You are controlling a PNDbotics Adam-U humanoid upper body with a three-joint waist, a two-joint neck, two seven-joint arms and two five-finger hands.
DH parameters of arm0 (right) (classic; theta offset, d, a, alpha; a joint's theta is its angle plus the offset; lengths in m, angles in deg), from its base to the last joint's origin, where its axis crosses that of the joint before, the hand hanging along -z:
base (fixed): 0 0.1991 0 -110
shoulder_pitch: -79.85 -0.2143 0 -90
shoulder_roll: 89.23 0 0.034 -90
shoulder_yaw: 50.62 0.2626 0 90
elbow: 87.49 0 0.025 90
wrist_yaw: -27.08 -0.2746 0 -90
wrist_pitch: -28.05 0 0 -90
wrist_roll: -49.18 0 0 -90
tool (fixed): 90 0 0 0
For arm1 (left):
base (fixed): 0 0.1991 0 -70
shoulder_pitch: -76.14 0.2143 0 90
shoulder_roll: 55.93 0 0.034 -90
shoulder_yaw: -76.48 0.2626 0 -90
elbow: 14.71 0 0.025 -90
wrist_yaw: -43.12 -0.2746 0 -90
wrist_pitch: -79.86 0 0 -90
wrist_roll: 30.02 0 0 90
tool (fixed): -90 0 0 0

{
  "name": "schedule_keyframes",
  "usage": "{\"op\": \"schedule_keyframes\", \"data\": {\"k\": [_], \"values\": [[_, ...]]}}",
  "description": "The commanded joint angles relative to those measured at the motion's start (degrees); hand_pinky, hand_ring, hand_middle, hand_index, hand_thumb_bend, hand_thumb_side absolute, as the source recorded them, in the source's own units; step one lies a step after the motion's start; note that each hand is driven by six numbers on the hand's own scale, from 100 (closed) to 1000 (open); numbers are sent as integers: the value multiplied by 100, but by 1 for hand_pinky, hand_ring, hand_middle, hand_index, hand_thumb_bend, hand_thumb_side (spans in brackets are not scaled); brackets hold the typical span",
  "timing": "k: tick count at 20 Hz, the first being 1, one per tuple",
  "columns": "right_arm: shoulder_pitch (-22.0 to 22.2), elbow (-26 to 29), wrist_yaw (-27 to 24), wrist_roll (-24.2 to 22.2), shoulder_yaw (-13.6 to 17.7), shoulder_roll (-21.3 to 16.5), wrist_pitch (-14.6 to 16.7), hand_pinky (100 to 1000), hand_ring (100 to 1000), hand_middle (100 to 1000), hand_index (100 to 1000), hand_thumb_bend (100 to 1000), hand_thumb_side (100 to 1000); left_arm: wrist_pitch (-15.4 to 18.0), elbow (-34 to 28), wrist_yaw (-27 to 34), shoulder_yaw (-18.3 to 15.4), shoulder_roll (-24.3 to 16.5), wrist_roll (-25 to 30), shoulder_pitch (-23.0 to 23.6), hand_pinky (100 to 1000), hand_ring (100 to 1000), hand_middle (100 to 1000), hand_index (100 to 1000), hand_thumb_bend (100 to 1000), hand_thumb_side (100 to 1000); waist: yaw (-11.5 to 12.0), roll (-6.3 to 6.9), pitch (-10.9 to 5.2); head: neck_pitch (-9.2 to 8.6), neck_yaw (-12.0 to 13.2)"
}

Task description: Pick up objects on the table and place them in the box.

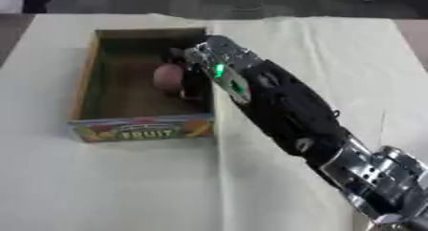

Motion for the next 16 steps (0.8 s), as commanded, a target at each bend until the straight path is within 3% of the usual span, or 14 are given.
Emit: {"op": "schedule_keyframes", "data": {"k": [1, 16], "values": [[-198, 292, -33, -58, 41, -136, -38, 735, 831, 769, 907, 385, 100, -6, -110, 17, -3, -66, 0, -38, 710, 632, 609, 821, 100, 610, -2, 40, -164, -51, 12], [-328, 1424, -296, -385, 47, -638, -244, 739, 830, 776, 904, 406, 116, 1, -110, 30, -28, -109, -25, 13, 710, 632, 609, 820, 100, 607, -78, 53, -284, -4, 83]]}}
